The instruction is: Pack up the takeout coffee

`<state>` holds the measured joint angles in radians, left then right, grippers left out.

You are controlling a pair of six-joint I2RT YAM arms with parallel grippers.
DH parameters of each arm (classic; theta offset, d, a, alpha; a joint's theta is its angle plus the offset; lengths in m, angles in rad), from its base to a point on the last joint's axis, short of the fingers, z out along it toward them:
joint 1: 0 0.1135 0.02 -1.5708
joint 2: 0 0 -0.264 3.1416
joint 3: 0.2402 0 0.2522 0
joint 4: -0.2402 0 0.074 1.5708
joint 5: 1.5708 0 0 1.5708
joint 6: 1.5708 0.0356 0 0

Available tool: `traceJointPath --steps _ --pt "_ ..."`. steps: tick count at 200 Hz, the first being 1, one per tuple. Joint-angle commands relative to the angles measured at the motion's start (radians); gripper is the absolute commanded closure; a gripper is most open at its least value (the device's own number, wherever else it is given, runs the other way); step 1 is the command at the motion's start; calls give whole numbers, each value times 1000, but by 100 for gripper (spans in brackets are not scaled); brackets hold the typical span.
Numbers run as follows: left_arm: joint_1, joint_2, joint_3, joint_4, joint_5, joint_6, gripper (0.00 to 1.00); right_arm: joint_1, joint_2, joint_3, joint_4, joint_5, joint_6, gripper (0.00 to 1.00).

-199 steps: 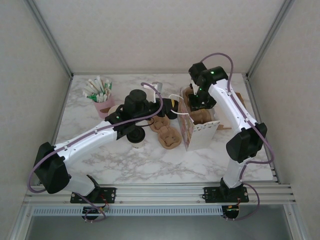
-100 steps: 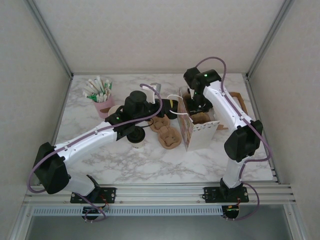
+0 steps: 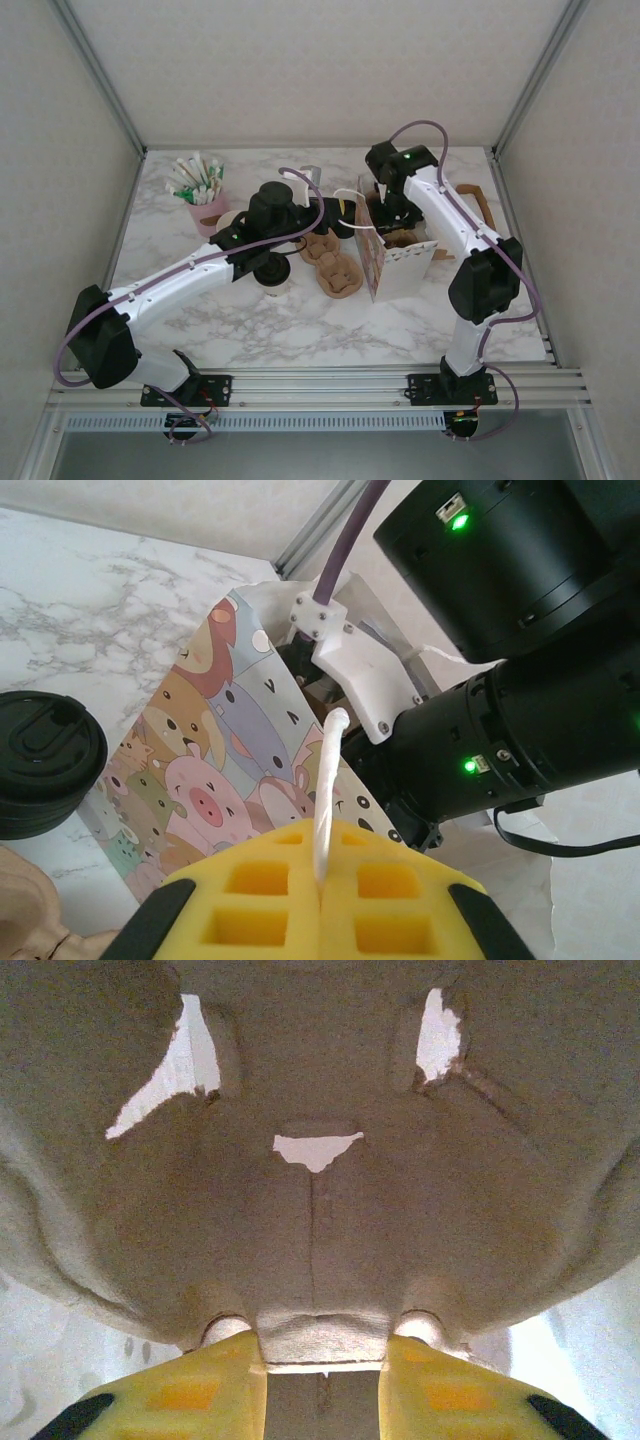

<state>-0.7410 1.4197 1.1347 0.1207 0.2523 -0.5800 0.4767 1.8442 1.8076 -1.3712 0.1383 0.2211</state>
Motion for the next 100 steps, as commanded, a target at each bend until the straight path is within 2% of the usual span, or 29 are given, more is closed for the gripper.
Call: traceJointPath --steps 1,100 --pt "-6 -25 -7 4 -22 11 95 8 3 -35 16 9 18 69" --pt "-5 -23 -1 0 -30 11 95 19 -5 -147 85 14 28 70"
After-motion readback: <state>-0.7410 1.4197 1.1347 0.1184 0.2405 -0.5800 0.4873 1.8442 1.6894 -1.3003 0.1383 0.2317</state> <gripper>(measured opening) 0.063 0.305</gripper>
